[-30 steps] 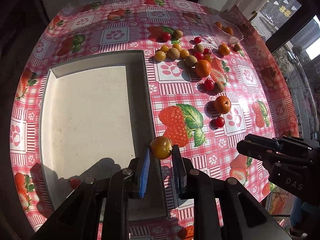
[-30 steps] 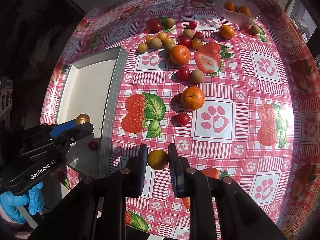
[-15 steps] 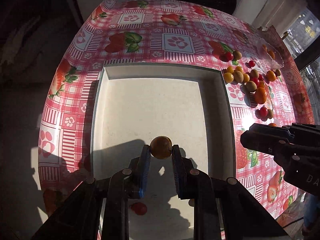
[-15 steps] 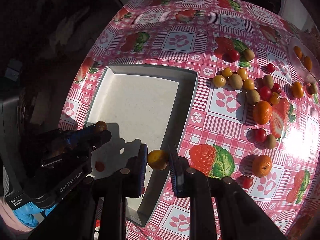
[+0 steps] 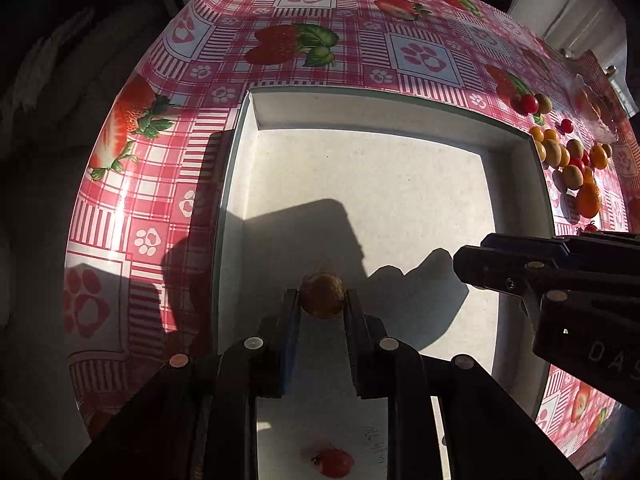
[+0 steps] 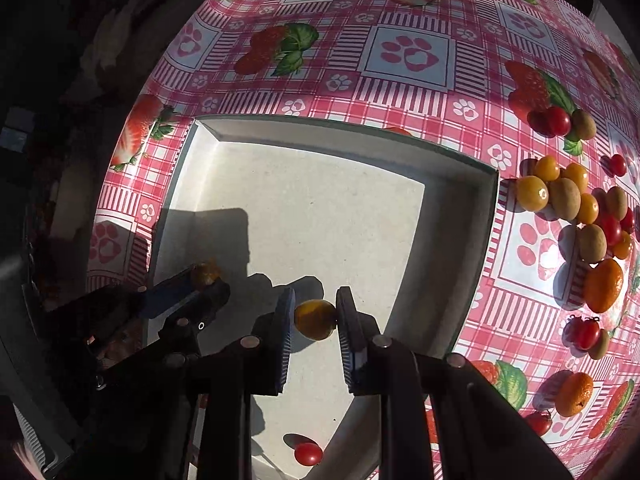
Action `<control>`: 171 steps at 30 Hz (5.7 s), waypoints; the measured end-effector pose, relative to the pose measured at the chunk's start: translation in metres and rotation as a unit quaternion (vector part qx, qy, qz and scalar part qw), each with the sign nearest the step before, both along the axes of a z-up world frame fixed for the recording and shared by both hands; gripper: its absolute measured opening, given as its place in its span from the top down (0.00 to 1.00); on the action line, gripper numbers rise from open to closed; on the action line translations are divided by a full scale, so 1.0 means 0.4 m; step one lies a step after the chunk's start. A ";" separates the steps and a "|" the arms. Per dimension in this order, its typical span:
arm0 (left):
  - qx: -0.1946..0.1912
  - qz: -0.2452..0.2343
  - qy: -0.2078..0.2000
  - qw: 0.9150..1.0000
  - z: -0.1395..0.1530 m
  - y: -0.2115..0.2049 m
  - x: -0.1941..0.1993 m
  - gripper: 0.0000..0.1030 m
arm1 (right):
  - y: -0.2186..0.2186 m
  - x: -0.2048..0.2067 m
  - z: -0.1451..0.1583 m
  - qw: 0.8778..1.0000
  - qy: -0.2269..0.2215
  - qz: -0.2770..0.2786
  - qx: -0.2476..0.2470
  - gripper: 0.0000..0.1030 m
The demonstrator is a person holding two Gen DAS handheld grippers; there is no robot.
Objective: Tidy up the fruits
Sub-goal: 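Carry both yellow cherry tomatoes into the white tray and open both tools, then grasp a mandarin with the right tool while the left tool grasps a red cherry tomato, then carry the mandarin and red cherry tomato into the white tray and release both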
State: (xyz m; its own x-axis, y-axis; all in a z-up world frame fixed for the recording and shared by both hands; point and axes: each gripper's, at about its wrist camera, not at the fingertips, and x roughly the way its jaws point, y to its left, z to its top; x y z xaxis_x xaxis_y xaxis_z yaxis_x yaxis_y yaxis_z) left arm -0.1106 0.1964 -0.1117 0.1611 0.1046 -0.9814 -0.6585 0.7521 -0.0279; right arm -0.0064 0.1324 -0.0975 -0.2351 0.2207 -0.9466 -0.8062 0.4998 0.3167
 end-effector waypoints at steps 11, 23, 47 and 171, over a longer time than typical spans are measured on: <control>0.012 -0.013 0.016 1.000 -0.018 -0.017 -0.010 0.25 | 0.034 -0.035 -0.046 0.999 0.008 0.027 -0.024 0.36; 0.021 -0.021 0.016 0.999 0.023 -0.075 -0.001 0.24 | -0.127 0.070 0.090 0.992 -0.114 -0.060 0.014 0.20; 0.021 -0.143 -0.029 0.989 0.131 -0.359 0.182 0.24 | -0.462 0.350 -0.087 0.965 -0.105 -0.218 -0.100 0.17; -0.016 0.008 0.030 0.999 -0.030 -0.089 -0.125 0.35 | -0.117 -0.124 -0.058 0.998 -0.004 0.036 -0.052 0.59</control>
State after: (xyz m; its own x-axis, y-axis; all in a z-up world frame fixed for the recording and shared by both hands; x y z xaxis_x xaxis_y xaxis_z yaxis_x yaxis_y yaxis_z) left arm -0.1606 0.1607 -0.1238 0.1009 0.0758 -0.9920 -0.6713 0.7411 -0.0117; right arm -0.0560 0.0854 -0.1205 -0.2396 0.1036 -0.9653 -0.8438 0.4696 0.2598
